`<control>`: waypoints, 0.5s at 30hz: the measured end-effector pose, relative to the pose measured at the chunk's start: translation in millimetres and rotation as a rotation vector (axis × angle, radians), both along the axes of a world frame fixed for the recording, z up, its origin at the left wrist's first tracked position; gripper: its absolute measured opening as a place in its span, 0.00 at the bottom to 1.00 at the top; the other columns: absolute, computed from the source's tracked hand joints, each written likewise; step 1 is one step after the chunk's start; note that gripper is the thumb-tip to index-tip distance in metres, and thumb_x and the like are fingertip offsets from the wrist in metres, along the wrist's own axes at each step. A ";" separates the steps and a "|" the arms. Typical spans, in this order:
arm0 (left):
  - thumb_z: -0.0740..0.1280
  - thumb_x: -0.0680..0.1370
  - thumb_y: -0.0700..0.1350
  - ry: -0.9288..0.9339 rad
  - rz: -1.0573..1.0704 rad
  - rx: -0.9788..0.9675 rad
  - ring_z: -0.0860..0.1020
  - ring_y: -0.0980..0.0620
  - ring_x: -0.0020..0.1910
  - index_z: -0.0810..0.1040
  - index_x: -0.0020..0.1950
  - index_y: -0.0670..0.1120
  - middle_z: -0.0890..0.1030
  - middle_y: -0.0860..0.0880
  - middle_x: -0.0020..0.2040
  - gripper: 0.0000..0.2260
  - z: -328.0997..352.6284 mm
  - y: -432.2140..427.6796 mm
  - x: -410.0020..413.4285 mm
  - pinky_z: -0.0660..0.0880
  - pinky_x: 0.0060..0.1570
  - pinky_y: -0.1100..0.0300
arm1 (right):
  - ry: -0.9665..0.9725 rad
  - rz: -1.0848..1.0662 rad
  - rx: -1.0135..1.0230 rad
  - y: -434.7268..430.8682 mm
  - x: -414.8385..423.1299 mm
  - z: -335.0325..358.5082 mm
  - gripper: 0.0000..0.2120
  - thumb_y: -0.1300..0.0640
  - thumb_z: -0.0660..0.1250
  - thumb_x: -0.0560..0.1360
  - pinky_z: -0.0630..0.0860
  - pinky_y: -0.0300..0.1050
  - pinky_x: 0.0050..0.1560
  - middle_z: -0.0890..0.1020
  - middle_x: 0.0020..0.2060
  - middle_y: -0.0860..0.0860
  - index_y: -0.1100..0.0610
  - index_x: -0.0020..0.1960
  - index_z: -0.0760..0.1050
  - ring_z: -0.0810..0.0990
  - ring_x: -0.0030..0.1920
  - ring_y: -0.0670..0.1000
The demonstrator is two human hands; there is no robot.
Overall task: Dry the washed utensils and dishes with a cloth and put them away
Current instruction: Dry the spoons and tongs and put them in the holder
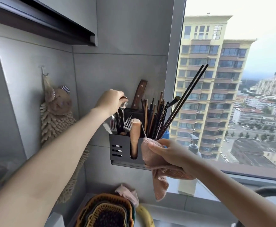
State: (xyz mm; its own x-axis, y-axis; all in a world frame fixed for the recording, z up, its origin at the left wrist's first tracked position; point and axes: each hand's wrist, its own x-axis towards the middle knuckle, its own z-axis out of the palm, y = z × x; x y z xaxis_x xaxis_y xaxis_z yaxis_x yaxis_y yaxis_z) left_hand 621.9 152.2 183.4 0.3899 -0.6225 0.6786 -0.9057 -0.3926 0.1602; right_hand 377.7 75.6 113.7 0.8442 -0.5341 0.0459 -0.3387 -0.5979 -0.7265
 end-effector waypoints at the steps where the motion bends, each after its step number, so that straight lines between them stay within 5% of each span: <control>1: 0.67 0.77 0.47 0.006 0.001 0.027 0.79 0.38 0.41 0.80 0.43 0.37 0.82 0.37 0.40 0.13 -8.6 -2.4 -0.2 0.66 0.36 0.55 | -0.001 -0.005 0.005 -0.4 -1.4 -1.4 0.18 0.39 0.60 0.77 0.75 0.42 0.46 0.79 0.42 0.47 0.50 0.55 0.77 0.78 0.43 0.47; 5: 0.63 0.78 0.56 0.009 0.086 0.080 0.79 0.39 0.48 0.80 0.48 0.44 0.83 0.42 0.45 0.16 -22.2 -4.4 3.6 0.66 0.38 0.56 | -0.020 -0.026 0.049 -0.9 -12.0 -5.6 0.17 0.39 0.60 0.76 0.75 0.41 0.43 0.79 0.42 0.48 0.51 0.53 0.77 0.78 0.43 0.48; 9: 0.62 0.74 0.64 0.043 0.128 0.088 0.75 0.38 0.58 0.75 0.62 0.47 0.79 0.41 0.58 0.25 -22.1 4.3 0.0 0.72 0.56 0.49 | -0.029 -0.059 0.097 -0.6 -35.2 -11.7 0.18 0.39 0.60 0.76 0.72 0.36 0.37 0.77 0.40 0.46 0.51 0.54 0.76 0.76 0.39 0.44; 15: 0.64 0.77 0.57 -0.087 0.012 -0.295 0.78 0.40 0.46 0.78 0.54 0.43 0.82 0.43 0.46 0.18 -41.3 25.0 -84.8 0.72 0.49 0.50 | -0.049 -0.108 0.115 -3.7 -101.8 -39.7 0.18 0.39 0.61 0.75 0.73 0.41 0.43 0.79 0.40 0.45 0.51 0.52 0.78 0.78 0.43 0.47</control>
State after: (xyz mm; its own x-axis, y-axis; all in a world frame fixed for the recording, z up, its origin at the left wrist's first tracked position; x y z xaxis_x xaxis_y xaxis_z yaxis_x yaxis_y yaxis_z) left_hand 537.1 177.1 142.1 0.3281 -0.3891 0.8608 -0.9168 -0.3509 0.1908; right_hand 275.9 71.9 73.9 0.7798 -0.6257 0.0189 -0.3589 -0.4716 -0.8054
